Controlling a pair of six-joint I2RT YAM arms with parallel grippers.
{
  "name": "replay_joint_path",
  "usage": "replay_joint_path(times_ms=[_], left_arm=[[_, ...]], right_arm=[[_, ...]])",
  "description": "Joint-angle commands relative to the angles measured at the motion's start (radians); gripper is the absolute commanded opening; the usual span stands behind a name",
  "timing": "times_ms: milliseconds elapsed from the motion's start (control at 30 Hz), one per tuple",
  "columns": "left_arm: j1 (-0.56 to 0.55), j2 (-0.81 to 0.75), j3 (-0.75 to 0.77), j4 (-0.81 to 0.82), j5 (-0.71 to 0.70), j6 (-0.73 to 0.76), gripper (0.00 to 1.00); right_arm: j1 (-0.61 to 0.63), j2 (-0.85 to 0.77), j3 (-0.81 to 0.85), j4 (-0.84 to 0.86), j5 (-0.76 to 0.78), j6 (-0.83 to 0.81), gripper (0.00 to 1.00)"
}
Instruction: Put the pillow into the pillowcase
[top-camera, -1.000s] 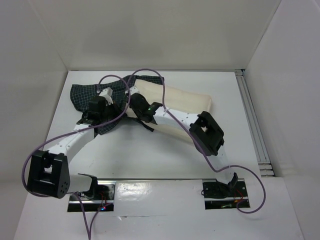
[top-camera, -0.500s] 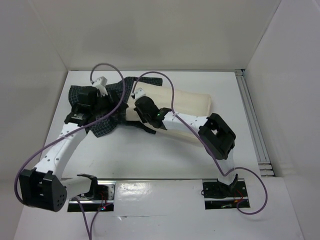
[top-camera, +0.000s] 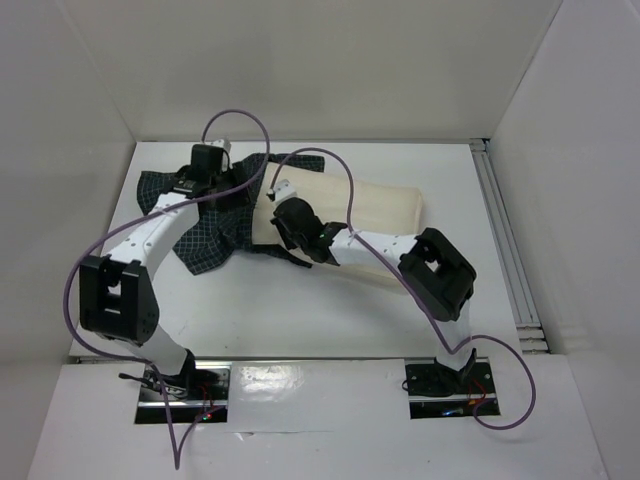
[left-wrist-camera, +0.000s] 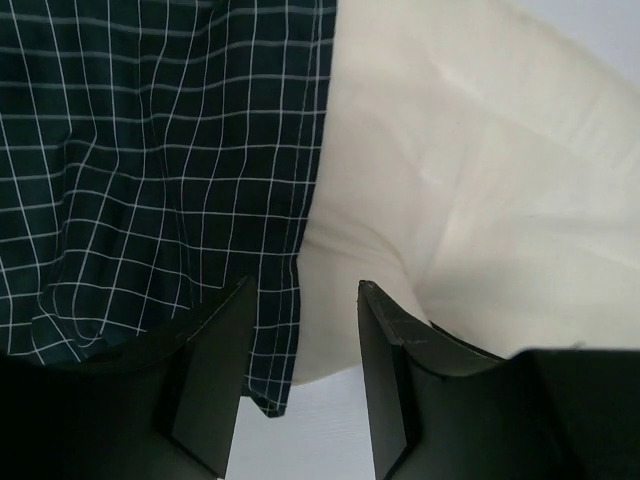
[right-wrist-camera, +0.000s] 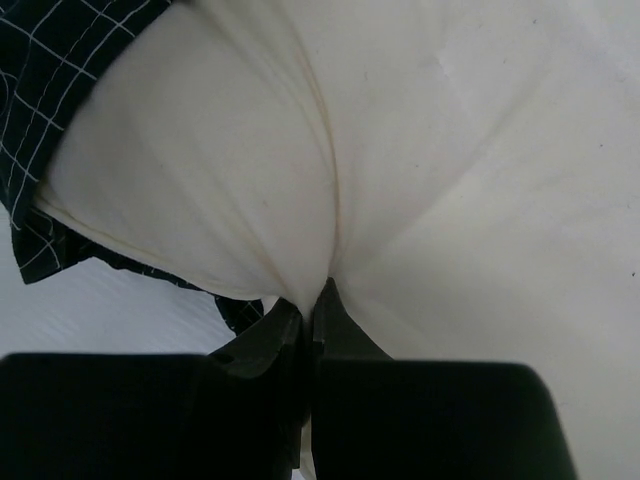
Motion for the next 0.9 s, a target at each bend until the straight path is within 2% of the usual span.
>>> replay_joint_path(times_ms=[0,200,367,467,533,633,667,767,800,867], left_arm=[[-0.037,0.028,0.047,-0.014,-0.096,0.014,0.58],[-0.059,0.105,0.073,-0.014,-0.139,0.014,0.59],[-0.070,0.203,0.130,-0.038,-0.153,0.023,0.57],[-0.079,0.203,0.130,-0.039,-0.179,0.014,0.53],[-0.079,0.212,0.121,-0.039,-0.189,0.014,0.46],[-0.079,0.212,0.121,-0.039,-0.212,0.014,0.40],[-0.079,0.212,0.121,-0.039,-0.213,0.014,0.29],[-0.079,0.202,0.121,-0.039,-0.213,0.014,0.14],[-0.079,0.202,0.121,-0.039,-0.213,0.014,0.06],[-0.079,0.193,0.139,-0.039,-0.197,0.014,0.00]], right_arm=[[-0.001,-0.078,-0.024,0.064,-0.014,0.039,0.00],[-0.001,-0.088,-0.033,0.055,-0.014,0.039,0.00],[-0.001,-0.088,-0.033,0.045,-0.005,0.039,0.00],[-0.001,-0.088,-0.033,0.045,-0.005,0.030,0.00],[0.008,-0.088,-0.033,0.045,-0.014,0.030,0.00],[0.008,-0.088,-0.024,0.045,-0.014,0.030,0.00],[0.008,-0.088,-0.024,0.036,-0.014,0.030,0.00],[0.008,-0.088,-0.024,0.036,-0.014,0.030,0.00],[0.008,-0.088,-0.024,0.036,-0.014,0.020,0.00],[0.008,-0.088,-0.024,0.036,-0.014,0.020,0.00]])
